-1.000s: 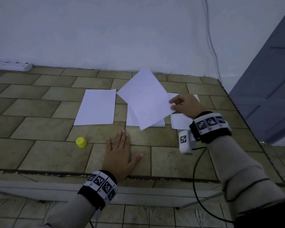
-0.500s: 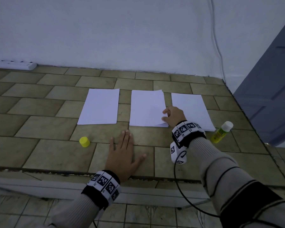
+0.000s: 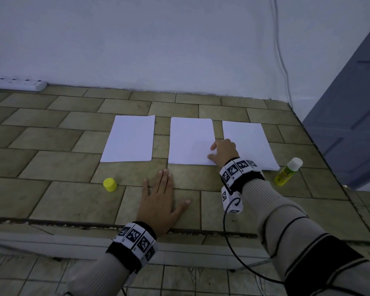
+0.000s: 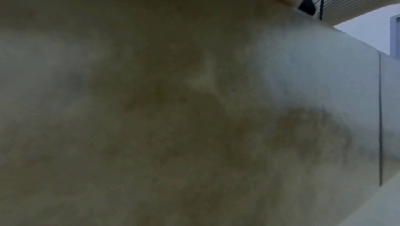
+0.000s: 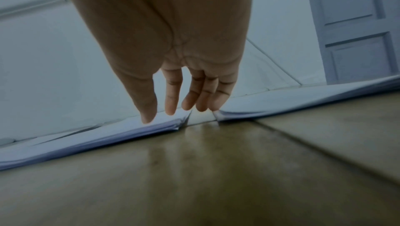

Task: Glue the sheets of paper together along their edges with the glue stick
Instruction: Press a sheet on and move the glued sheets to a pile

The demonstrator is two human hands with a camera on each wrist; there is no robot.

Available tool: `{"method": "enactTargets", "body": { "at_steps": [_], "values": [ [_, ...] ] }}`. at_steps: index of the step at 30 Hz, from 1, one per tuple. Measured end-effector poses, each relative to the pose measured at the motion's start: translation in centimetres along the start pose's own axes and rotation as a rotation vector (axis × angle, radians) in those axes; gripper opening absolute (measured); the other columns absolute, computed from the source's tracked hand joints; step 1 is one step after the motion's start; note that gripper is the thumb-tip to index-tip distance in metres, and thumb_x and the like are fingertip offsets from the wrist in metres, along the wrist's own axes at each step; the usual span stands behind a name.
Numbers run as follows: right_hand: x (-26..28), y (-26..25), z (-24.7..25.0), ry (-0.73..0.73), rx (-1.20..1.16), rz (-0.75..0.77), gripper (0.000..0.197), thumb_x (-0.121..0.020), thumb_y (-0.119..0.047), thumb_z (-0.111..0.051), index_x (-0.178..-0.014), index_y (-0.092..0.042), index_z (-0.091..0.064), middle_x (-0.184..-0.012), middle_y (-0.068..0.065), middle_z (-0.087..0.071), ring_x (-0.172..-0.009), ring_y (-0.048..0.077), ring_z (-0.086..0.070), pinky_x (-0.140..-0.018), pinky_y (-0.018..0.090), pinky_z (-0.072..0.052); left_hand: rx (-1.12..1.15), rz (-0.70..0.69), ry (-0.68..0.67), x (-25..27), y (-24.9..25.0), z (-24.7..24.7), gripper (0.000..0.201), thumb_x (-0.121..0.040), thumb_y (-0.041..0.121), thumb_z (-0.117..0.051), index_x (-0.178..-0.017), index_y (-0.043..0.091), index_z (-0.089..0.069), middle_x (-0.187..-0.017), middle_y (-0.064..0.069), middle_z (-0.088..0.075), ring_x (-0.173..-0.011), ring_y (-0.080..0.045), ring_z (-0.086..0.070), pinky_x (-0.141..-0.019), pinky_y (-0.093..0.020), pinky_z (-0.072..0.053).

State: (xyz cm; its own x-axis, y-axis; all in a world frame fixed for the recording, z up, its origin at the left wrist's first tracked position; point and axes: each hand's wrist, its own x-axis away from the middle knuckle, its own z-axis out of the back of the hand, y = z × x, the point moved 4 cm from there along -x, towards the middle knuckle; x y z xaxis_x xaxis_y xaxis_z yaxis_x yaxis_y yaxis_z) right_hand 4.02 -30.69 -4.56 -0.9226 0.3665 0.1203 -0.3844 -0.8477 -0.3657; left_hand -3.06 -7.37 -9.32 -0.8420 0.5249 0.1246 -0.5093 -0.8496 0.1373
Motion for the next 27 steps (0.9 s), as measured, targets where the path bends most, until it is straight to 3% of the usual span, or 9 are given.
{"method": "enactTargets", "body": {
  "at_steps": [6,8,10,12,14,16,21,24,27],
  "values": [
    [2.9,0.3,3.3,0.228,-0.265,0.119,0.030,-0.088,-0.026,-0.063,-0.113,-0.012,-0.059,-0.114,0.012,-0.051,-0.111,0.027,-0.047,-0.091,0.035,-0.040,0.085,0.016,-0.029,-0.2,-0.2,0.6,0.119,-0.065,0.083,0.026,-0.156,0.011,0.001,-0.163,-0.003,0.008,-0.149,-0.015,0.013,-0.118,-0.046,0.013],
    [4.6,1.0,5.4,0.389,-0.324,0.205,0.025,-0.087,-0.021,-0.064,-0.109,-0.012,-0.061,-0.111,0.010,-0.053,-0.105,0.026,-0.051,-0.088,0.030,-0.039,0.219,0.039,-0.093,-0.4,-0.4,1.9,0.104,-0.078,0.082,0.005,-0.156,0.014,-0.008,-0.164,-0.002,0.000,-0.150,-0.014,0.003,-0.122,-0.045,0.003],
    [6.6,2.2,7.6,0.572,-0.320,0.290,0.022,-0.086,-0.018,-0.064,-0.107,-0.012,-0.061,-0.109,0.008,-0.056,-0.104,0.024,-0.052,-0.087,0.025,-0.034,0.397,0.027,-0.098,-1.0,-1.0,3.7,0.081,-0.092,0.070,-0.027,-0.152,0.017,-0.024,-0.161,-0.002,-0.020,-0.146,-0.019,-0.022,-0.120,-0.045,-0.020],
    [8.4,3.9,9.5,0.728,-0.306,0.306,0.023,-0.086,-0.018,-0.062,-0.108,-0.011,-0.060,-0.109,0.009,-0.059,-0.104,0.022,-0.051,-0.088,0.024,-0.033,0.496,-0.036,-0.048,-1.5,-1.4,6.1,0.082,-0.086,0.077,-0.033,-0.141,0.017,-0.043,-0.144,-0.002,-0.046,-0.130,-0.021,-0.044,-0.110,-0.045,-0.037],
    [9.7,5.9,10.7,0.838,-0.315,0.251,0.030,-0.083,-0.019,-0.062,-0.111,-0.008,-0.057,-0.113,0.012,-0.058,-0.108,0.024,-0.050,-0.091,0.022,-0.032,0.538,-0.046,0.034,-2.4,-2.2,8.4,0.082,-0.087,0.077,-0.035,-0.130,0.010,-0.052,-0.129,-0.003,-0.055,-0.121,-0.024,-0.049,-0.106,-0.046,-0.039],
    [10.6,7.9,11.0,0.901,-0.344,0.143,0.043,-0.079,-0.014,-0.067,-0.118,-0.003,-0.053,-0.119,0.017,-0.054,-0.113,0.025,-0.045,-0.095,0.019,-0.028,0.498,0.098,0.100,-3.9,-4.0,10.0,0.068,-0.094,0.058,-0.048,-0.141,0.009,-0.044,-0.142,-0.006,-0.047,-0.133,-0.025,-0.041,-0.112,-0.044,-0.033],
    [11.1,11.4,9.0,0.700,-0.608,-0.262,0.072,-0.079,-0.018,-0.074,-0.137,-0.001,-0.034,-0.135,0.015,-0.044,-0.122,0.026,-0.043,-0.094,0.029,-0.034,0.234,0.437,0.003,-8.1,-9.6,9.3,0.082,-0.093,0.062,-0.044,-0.150,0.005,-0.027,-0.157,-0.015,-0.027,-0.144,-0.033,-0.022,-0.114,-0.054,-0.025],
    [10.7,12.3,7.0,0.539,-0.703,-0.369,0.064,-0.082,-0.019,-0.072,-0.132,0.000,-0.037,-0.115,0.011,-0.048,-0.108,0.028,-0.051,-0.080,0.030,-0.036,0.111,0.541,-0.077,-9.3,-10.7,8.1,0.084,-0.092,0.062,-0.047,-0.149,0.005,-0.027,-0.158,-0.017,-0.020,-0.147,-0.034,-0.014,-0.115,-0.058,-0.018],
    [10.6,12.5,5.9,0.521,-0.689,-0.375,0.053,-0.085,-0.015,-0.068,-0.127,0.001,-0.039,-0.104,0.009,-0.044,-0.094,0.026,-0.048,-0.075,0.032,-0.036,0.053,0.545,-0.128,-10.0,-11.1,7.0,0.080,-0.090,0.063,-0.052,-0.142,0.003,-0.037,-0.148,-0.021,-0.034,-0.137,-0.038,-0.032,-0.111,-0.055,-0.029]
  ]
}}
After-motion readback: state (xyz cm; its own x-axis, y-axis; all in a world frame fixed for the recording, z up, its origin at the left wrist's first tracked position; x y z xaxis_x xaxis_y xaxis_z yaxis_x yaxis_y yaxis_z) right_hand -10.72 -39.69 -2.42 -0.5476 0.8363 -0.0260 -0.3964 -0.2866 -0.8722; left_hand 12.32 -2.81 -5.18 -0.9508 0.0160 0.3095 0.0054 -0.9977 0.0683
